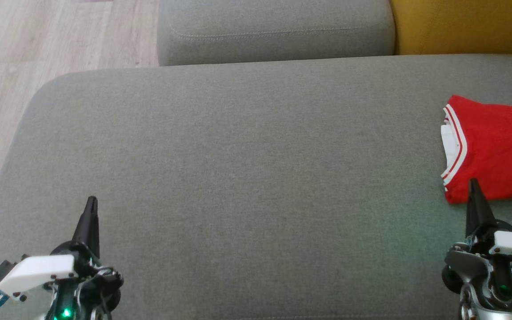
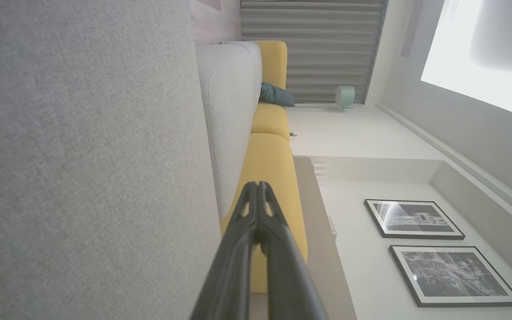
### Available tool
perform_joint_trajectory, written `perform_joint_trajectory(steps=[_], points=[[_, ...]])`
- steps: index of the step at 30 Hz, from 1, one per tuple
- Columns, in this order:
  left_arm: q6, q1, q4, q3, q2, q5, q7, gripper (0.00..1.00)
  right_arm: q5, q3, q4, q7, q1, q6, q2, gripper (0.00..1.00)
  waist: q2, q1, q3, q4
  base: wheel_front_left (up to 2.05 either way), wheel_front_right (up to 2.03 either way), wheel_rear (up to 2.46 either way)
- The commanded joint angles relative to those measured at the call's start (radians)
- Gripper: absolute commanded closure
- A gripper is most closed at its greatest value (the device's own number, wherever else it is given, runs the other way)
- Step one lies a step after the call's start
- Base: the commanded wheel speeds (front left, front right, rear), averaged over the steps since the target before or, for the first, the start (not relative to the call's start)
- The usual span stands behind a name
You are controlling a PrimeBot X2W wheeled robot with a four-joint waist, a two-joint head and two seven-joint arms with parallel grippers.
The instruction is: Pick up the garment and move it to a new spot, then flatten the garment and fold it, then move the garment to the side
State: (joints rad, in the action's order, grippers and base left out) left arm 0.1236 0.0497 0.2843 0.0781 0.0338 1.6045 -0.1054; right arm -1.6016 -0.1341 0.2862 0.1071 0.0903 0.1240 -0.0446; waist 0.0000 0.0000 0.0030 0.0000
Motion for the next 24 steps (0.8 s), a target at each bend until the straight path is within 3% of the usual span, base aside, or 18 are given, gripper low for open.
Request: perform_joint_trajectory(steps=[1, 24], points=[[0.007, 0.058, -0.039, 0.035, 0.016, 0.004, -0.008, 1.0, -0.007, 0.02, -0.041, 0.006, 0.018, 0.007, -0.006, 1.0, 0.0, 0.0, 0.0, 0.0, 0.0, 0.0, 0.0], [0.007, 0.058, -0.039, 0.035, 0.016, 0.004, -0.008, 1.0, -0.007, 0.02, -0.041, 0.006, 0.018, 0.007, -0.006, 1.0, 0.0, 0.0, 0.0, 0.0, 0.0, 0.0, 0.0]])
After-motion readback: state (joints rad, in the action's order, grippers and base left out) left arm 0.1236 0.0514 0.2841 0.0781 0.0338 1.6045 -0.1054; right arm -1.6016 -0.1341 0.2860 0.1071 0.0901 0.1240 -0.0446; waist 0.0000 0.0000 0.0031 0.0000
